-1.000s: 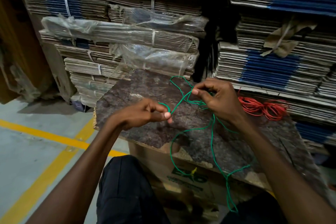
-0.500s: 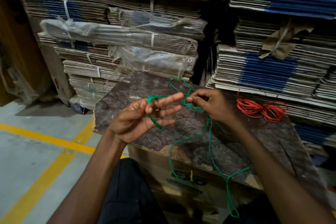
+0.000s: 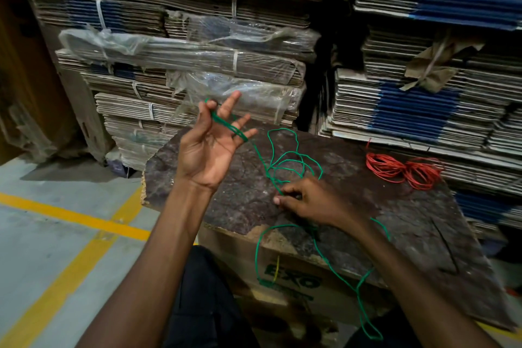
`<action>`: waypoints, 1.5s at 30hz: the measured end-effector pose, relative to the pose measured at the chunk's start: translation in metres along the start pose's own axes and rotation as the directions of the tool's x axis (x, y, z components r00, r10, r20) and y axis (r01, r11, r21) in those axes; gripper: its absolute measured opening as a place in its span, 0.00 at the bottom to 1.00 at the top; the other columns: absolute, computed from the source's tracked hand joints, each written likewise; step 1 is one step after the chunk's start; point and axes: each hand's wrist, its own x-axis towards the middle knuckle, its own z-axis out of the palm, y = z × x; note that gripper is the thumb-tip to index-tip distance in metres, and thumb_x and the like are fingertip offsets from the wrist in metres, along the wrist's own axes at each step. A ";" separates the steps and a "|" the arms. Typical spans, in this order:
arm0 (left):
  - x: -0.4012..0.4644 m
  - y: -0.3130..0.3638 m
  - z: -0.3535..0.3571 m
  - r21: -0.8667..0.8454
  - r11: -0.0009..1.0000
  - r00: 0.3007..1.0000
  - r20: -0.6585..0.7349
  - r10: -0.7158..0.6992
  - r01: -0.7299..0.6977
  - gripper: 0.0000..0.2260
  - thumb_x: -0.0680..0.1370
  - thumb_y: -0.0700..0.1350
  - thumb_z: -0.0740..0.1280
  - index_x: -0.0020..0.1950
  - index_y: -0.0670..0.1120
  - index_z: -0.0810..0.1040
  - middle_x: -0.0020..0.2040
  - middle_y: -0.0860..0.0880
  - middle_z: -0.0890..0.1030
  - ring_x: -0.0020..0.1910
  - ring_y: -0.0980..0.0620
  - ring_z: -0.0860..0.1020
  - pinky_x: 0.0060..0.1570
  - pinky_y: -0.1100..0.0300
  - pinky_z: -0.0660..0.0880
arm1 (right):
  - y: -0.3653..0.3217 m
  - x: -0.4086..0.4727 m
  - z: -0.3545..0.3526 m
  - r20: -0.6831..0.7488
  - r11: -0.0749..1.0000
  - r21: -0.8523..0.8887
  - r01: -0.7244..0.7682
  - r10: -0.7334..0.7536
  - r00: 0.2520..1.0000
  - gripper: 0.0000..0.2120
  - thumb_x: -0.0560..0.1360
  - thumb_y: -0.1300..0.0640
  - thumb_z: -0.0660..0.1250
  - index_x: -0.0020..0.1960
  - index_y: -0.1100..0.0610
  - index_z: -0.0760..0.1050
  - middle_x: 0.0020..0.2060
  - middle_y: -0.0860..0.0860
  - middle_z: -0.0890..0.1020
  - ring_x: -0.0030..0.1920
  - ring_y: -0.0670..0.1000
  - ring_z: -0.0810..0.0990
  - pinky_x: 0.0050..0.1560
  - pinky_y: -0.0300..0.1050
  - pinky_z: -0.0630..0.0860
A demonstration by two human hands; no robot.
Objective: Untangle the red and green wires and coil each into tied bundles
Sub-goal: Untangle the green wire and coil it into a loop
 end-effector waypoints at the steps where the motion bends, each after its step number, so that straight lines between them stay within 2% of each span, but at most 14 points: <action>1: 0.005 0.001 -0.001 0.009 1.000 0.999 -0.039 0.015 -0.014 0.07 0.69 0.55 0.74 0.43 0.54 0.82 0.75 0.42 0.62 0.60 0.39 0.71 0.60 0.42 0.72 | -0.002 -0.002 -0.001 -0.003 0.997 -0.068 0.028 -0.028 1.000 0.16 0.76 0.44 0.62 0.40 0.55 0.77 0.32 0.51 0.80 0.34 0.47 0.79 0.37 0.53 0.75; 4: 0.012 -0.005 -0.001 0.132 0.991 0.986 -0.160 0.055 -0.034 0.09 0.67 0.53 0.78 0.42 0.51 0.83 0.68 0.46 0.72 0.50 0.51 0.75 0.48 0.54 0.69 | -0.010 -0.008 -0.007 -0.019 0.992 -0.113 0.055 -0.057 0.998 0.15 0.74 0.45 0.59 0.45 0.53 0.79 0.36 0.50 0.83 0.38 0.48 0.81 0.40 0.51 0.77; 6: 0.017 -0.013 -0.004 0.355 0.934 0.983 -0.158 0.097 -0.035 0.05 0.74 0.45 0.71 0.39 0.49 0.84 0.63 0.53 0.78 0.62 0.57 0.72 0.47 0.62 0.64 | -0.015 -0.011 -0.015 -0.044 0.991 -0.121 0.053 -0.059 0.997 0.13 0.73 0.47 0.59 0.45 0.52 0.80 0.38 0.49 0.85 0.40 0.48 0.82 0.41 0.50 0.77; 8: 0.019 -0.026 -0.008 0.701 0.712 0.995 -0.035 0.099 -0.046 0.10 0.77 0.41 0.65 0.41 0.49 0.84 0.54 0.62 0.82 0.74 0.59 0.60 0.64 0.60 0.62 | -0.019 -0.014 -0.025 -0.098 0.995 -0.082 0.059 -0.067 0.993 0.11 0.74 0.51 0.61 0.47 0.51 0.81 0.40 0.46 0.85 0.42 0.47 0.83 0.43 0.49 0.78; 9: 0.019 -0.033 -0.012 0.824 0.563 0.997 0.032 0.065 -0.063 0.08 0.77 0.42 0.65 0.42 0.47 0.83 0.53 0.62 0.82 0.75 0.60 0.57 0.73 0.54 0.53 | -0.021 -0.016 -0.030 -0.138 0.996 -0.051 0.069 -0.076 0.987 0.10 0.74 0.53 0.62 0.48 0.51 0.81 0.40 0.45 0.85 0.43 0.45 0.83 0.45 0.47 0.78; 12: 0.015 -0.044 -0.023 0.976 0.194 0.989 0.120 -0.084 -0.102 0.07 0.75 0.48 0.65 0.42 0.51 0.83 0.59 0.44 0.81 0.76 0.58 0.54 0.66 0.56 0.21 | -0.026 -0.021 -0.040 -0.242 0.993 -0.051 0.103 -0.113 0.964 0.08 0.74 0.54 0.65 0.49 0.52 0.82 0.41 0.44 0.85 0.44 0.44 0.82 0.45 0.45 0.77; 15: 0.009 -0.042 -0.029 0.993 0.096 0.976 0.087 -0.198 -0.069 0.09 0.75 0.51 0.64 0.39 0.54 0.81 0.54 0.45 0.83 0.75 0.54 0.62 0.67 0.48 0.21 | -0.025 -0.027 -0.049 -0.297 0.990 -0.095 0.102 -0.126 0.946 0.08 0.73 0.55 0.66 0.48 0.53 0.83 0.41 0.46 0.85 0.42 0.45 0.81 0.43 0.46 0.77; 17: 0.005 -0.038 -0.032 0.991 0.121 0.951 0.083 -0.299 -0.049 0.13 0.77 0.51 0.64 0.35 0.48 0.79 0.39 0.47 0.81 0.56 0.52 0.79 0.71 0.31 0.43 | -0.020 -0.028 -0.054 -0.334 0.992 -0.085 0.093 -0.116 0.935 0.07 0.73 0.55 0.65 0.46 0.53 0.82 0.39 0.45 0.84 0.40 0.47 0.81 0.43 0.48 0.76; 19: 0.000 -0.033 -0.030 0.985 0.168 0.925 0.086 -0.370 -0.024 0.15 0.78 0.53 0.64 0.33 0.49 0.77 0.31 0.50 0.73 0.36 0.57 0.74 0.49 0.40 0.70 | -0.015 -0.026 -0.055 -0.387 0.995 -0.053 0.090 -0.104 0.916 0.06 0.73 0.55 0.65 0.46 0.53 0.81 0.37 0.45 0.83 0.39 0.47 0.80 0.42 0.50 0.77; 23: -0.004 -0.032 -0.023 0.978 0.209 0.925 0.086 -0.369 -0.007 0.14 0.80 0.43 0.65 0.35 0.49 0.81 0.34 0.52 0.81 0.35 0.58 0.77 0.40 0.62 0.71 | -0.013 -0.016 -0.049 -0.504 0.994 -0.016 0.104 -0.098 0.858 0.05 0.74 0.59 0.69 0.48 0.53 0.82 0.40 0.46 0.84 0.42 0.46 0.81 0.44 0.49 0.78; 29: -0.003 -0.014 -0.036 0.966 0.257 0.996 0.043 -0.084 -0.020 0.16 0.79 0.42 0.65 0.30 0.48 0.77 0.32 0.46 0.80 0.36 0.63 0.79 0.38 0.65 0.70 | 0.012 -0.006 -0.056 -0.541 1.000 -0.013 -0.020 0.010 0.841 0.05 0.71 0.58 0.74 0.46 0.53 0.84 0.40 0.48 0.85 0.39 0.45 0.81 0.44 0.45 0.78; 32: -0.003 -0.004 -0.050 0.958 0.286 1.000 0.016 -0.014 -0.011 0.15 0.77 0.46 0.65 0.30 0.47 0.78 0.32 0.49 0.81 0.37 0.57 0.78 0.40 0.63 0.70 | 0.017 0.002 -0.059 -0.578 0.996 -0.038 -0.083 0.046 0.815 0.03 0.71 0.58 0.74 0.44 0.53 0.85 0.38 0.48 0.86 0.37 0.42 0.80 0.42 0.43 0.76; 37: -0.004 0.010 -0.064 0.935 0.354 0.996 -0.058 0.071 0.029 0.16 0.80 0.40 0.65 0.32 0.42 0.78 0.30 0.54 0.81 0.38 0.54 0.78 0.44 0.66 0.72 | 0.025 0.039 -0.078 -0.677 0.975 -0.125 -0.186 0.054 0.734 0.05 0.73 0.56 0.70 0.46 0.55 0.84 0.41 0.52 0.86 0.42 0.55 0.83 0.41 0.47 0.75; 45: 0.003 0.028 -0.072 0.729 0.654 0.938 -0.336 0.083 0.203 0.11 0.80 0.42 0.63 0.40 0.40 0.79 0.30 0.53 0.80 0.32 0.61 0.75 0.36 0.69 0.68 | 0.054 0.114 -0.111 -0.719 0.901 -0.254 -0.351 0.068 0.692 0.09 0.75 0.59 0.63 0.51 0.59 0.81 0.46 0.62 0.83 0.48 0.64 0.80 0.43 0.53 0.75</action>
